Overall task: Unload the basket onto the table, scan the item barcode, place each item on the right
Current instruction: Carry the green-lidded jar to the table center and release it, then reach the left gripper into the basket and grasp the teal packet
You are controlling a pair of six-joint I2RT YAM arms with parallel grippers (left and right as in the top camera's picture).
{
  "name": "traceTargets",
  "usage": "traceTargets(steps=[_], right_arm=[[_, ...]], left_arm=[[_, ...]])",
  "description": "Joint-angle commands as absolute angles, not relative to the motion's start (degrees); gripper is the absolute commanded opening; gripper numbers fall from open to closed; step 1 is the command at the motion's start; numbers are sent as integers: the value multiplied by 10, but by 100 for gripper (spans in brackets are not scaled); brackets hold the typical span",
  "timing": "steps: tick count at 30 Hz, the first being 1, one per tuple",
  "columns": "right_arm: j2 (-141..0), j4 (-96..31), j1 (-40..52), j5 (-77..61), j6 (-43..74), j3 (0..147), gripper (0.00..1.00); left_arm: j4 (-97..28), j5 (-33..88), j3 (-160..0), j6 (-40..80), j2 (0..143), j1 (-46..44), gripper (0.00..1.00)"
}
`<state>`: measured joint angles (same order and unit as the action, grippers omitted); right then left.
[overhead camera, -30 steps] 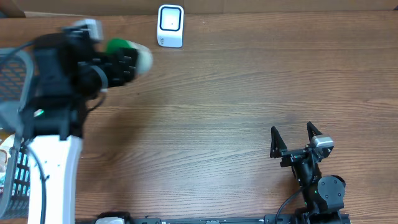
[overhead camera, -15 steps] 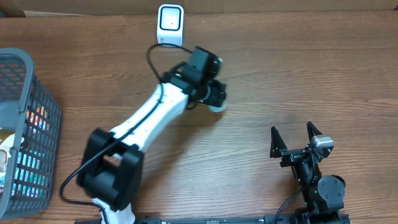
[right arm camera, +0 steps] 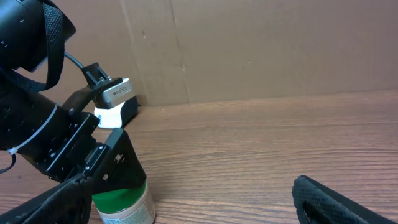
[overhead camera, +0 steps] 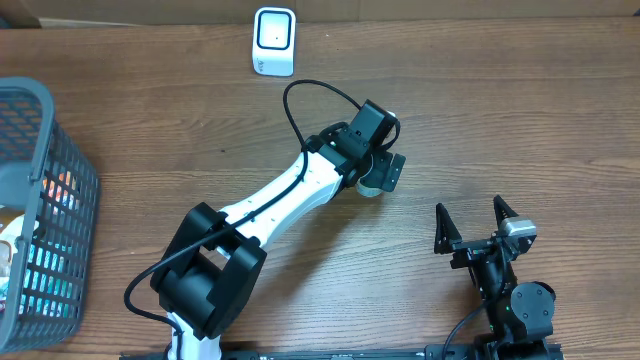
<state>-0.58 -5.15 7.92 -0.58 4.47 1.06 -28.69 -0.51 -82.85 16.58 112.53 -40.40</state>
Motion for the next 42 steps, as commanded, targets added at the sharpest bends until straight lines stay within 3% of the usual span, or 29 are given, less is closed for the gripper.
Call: traceTargets(steps=[1, 6, 13, 23, 27, 32, 42], right_arm=[[-2, -48, 81, -1, 45, 5, 100], [-2, -48, 81, -1, 45, 5, 100], [-2, -48, 81, -1, 45, 5, 100], [-2, -48, 81, -1, 45, 5, 100], [-2, -48, 81, -1, 45, 5, 100], [-2, -48, 81, -1, 45, 5, 100], [-2, -48, 81, -1, 45, 5, 100]], left_arm=[[-300, -19, -846, 167, 1102, -388, 100], [-405, -21, -925, 164, 1004, -320, 100], [-554, -20, -1008, 149, 840, -113, 100], [-629, -68, -1002, 274, 757, 340, 100], [-630, -68, -992, 298, 792, 464, 100], [-655, -71, -973, 278, 856, 523, 100], [-638, -156, -847, 194, 988, 529, 100]])
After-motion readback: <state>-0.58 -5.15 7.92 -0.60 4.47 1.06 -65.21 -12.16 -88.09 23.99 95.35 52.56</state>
